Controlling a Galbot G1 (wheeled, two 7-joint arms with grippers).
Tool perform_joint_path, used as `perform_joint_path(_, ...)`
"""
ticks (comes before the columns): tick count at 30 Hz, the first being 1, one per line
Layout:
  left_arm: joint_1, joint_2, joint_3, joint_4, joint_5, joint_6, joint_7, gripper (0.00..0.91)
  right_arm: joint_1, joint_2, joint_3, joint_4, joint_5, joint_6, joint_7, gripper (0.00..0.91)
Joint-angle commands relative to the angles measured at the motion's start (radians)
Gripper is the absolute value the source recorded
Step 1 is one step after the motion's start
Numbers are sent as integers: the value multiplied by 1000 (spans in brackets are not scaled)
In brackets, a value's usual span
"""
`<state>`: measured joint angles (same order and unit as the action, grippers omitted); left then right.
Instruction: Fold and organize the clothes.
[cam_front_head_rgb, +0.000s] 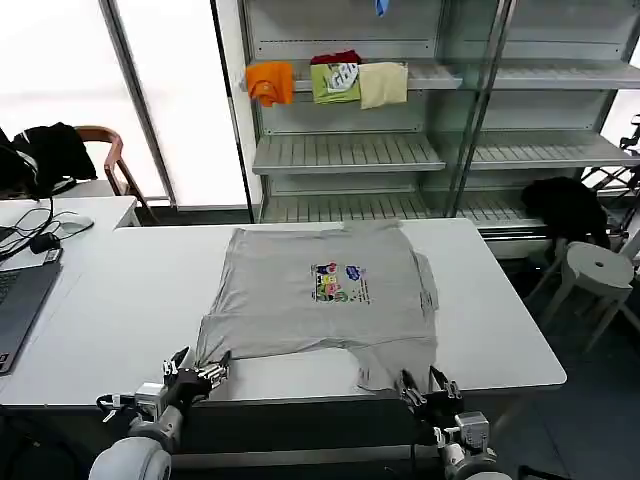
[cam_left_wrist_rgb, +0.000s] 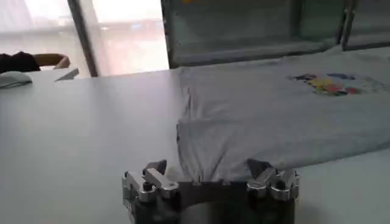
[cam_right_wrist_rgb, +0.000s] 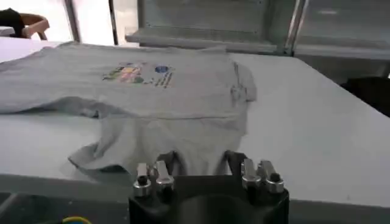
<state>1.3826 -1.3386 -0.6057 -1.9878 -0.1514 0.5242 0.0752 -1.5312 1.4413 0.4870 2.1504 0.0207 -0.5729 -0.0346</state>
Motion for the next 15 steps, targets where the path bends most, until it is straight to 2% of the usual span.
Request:
perform_joint_path(1,9,3,-2,14,-15,-11,7,10,-4,1,-2,-20,-8,-4,0,0)
perform_joint_path(15,17,7,-10,-34,-44,-23,40,10,11,16,6,3,26,38,15,0)
